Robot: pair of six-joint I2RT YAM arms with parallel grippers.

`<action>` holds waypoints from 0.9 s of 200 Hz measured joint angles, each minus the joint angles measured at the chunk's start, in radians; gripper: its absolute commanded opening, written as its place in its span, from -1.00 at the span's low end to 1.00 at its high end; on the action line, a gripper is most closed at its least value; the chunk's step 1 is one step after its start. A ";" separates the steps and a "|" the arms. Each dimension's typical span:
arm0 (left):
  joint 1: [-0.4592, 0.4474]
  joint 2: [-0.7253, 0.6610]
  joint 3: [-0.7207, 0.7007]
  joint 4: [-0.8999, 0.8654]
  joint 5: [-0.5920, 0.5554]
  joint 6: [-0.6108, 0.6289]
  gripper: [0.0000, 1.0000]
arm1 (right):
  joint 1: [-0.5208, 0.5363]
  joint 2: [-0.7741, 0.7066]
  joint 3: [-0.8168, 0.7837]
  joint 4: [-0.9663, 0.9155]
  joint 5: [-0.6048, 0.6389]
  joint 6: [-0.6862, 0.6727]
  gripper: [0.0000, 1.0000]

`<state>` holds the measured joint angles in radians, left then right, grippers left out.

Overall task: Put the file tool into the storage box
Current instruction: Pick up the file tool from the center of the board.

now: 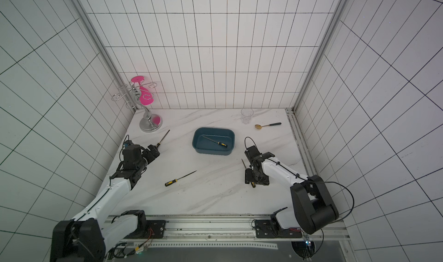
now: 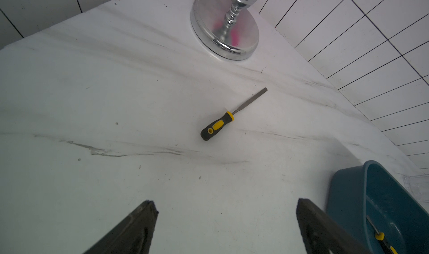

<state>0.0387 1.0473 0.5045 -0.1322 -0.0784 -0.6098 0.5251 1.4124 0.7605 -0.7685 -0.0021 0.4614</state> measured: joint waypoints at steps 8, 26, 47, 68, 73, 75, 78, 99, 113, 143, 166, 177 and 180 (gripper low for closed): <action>0.000 -0.002 0.000 0.000 0.000 0.000 0.96 | 0.003 0.008 0.003 0.001 0.003 -0.001 0.39; 0.000 -0.010 0.000 0.000 0.001 0.000 0.96 | 0.012 0.020 0.006 0.001 0.010 -0.001 0.38; 0.000 -0.015 0.000 0.001 0.001 0.000 0.96 | 0.027 0.028 0.006 0.000 0.023 -0.001 0.37; 0.000 -0.015 0.000 0.001 0.001 0.001 0.96 | 0.042 0.039 0.010 -0.003 0.037 0.003 0.36; 0.000 -0.015 0.000 0.001 0.000 0.001 0.96 | 0.045 0.042 0.012 -0.004 0.041 0.003 0.34; 0.000 -0.015 0.000 0.001 0.001 0.001 0.96 | 0.046 0.043 0.013 -0.004 0.042 0.003 0.34; 0.000 -0.016 0.000 0.000 0.000 0.001 0.96 | 0.047 0.045 0.014 -0.005 0.043 0.003 0.33; 0.000 -0.021 -0.002 0.001 0.000 0.001 0.96 | 0.058 0.053 0.022 -0.006 0.052 0.005 0.28; 0.000 -0.030 -0.006 0.000 0.000 0.001 0.96 | 0.062 0.061 0.023 -0.007 0.053 0.005 0.25; 0.000 -0.033 -0.008 0.000 0.000 0.001 0.96 | 0.072 0.068 0.023 -0.011 0.067 0.011 0.16; 0.000 -0.031 -0.008 0.001 0.000 0.001 0.96 | 0.077 0.068 0.023 -0.010 0.072 0.021 0.08; 0.000 -0.030 -0.008 0.001 0.000 0.001 0.96 | 0.077 0.068 0.023 -0.010 0.075 0.026 0.07; 0.000 -0.030 -0.008 0.001 0.000 0.001 0.96 | 0.077 0.068 0.023 -0.010 0.075 0.027 0.07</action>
<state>0.0387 1.0176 0.4969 -0.1314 -0.0780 -0.6090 0.6025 1.4803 0.7837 -0.7784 0.0731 0.4881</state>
